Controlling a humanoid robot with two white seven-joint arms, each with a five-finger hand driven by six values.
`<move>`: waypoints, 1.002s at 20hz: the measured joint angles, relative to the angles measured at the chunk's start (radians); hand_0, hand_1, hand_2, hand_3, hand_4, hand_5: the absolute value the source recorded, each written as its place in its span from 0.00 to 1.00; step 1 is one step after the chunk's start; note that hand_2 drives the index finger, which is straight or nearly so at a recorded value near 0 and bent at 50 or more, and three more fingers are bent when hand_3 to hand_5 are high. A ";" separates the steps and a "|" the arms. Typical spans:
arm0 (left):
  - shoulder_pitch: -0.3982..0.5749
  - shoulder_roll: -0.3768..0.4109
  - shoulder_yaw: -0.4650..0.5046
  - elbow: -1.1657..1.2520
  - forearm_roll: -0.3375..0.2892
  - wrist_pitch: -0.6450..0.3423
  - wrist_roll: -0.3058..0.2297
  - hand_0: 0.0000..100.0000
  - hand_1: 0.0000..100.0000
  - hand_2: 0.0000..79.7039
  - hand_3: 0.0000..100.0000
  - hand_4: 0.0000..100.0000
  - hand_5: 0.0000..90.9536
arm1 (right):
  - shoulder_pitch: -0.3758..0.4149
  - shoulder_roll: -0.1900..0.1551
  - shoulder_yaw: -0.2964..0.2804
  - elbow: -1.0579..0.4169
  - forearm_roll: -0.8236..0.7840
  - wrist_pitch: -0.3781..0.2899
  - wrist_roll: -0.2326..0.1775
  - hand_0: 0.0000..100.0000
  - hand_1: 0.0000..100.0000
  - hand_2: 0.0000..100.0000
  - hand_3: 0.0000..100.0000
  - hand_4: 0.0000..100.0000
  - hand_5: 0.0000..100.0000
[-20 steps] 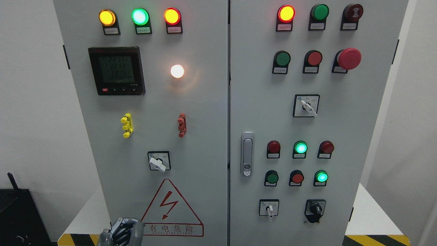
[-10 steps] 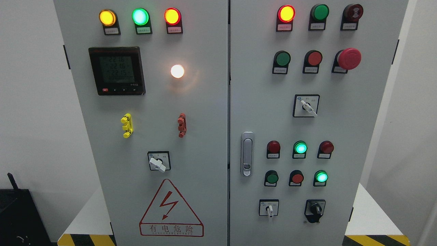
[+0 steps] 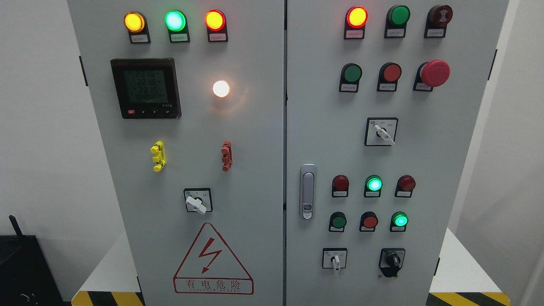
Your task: Turn on light switch 1
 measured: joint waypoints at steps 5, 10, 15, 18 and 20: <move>-0.065 0.013 -0.014 0.312 0.002 0.100 -0.043 0.16 0.12 0.00 0.00 0.00 0.00 | 0.000 0.000 0.000 0.000 0.000 0.000 0.000 0.00 0.00 0.00 0.00 0.00 0.00; -0.099 0.021 -0.051 0.517 0.003 0.275 -0.051 0.19 0.07 0.00 0.00 0.00 0.00 | 0.000 0.000 0.000 0.000 0.000 0.000 0.000 0.00 0.00 0.00 0.00 0.00 0.00; -0.134 0.022 -0.094 0.648 0.003 0.345 0.002 0.21 0.03 0.00 0.00 0.00 0.00 | 0.000 0.000 0.000 0.000 0.000 0.000 0.000 0.00 0.00 0.00 0.00 0.00 0.00; -0.159 0.011 -0.113 0.704 0.004 0.354 0.015 0.22 0.01 0.00 0.00 0.00 0.00 | 0.000 0.000 0.000 0.000 0.000 0.000 0.000 0.00 0.00 0.00 0.00 0.00 0.00; -0.171 0.004 -0.122 0.734 0.004 0.360 0.017 0.22 0.00 0.00 0.00 0.00 0.00 | 0.000 0.000 0.000 0.000 0.000 0.000 0.000 0.00 0.00 0.00 0.00 0.00 0.00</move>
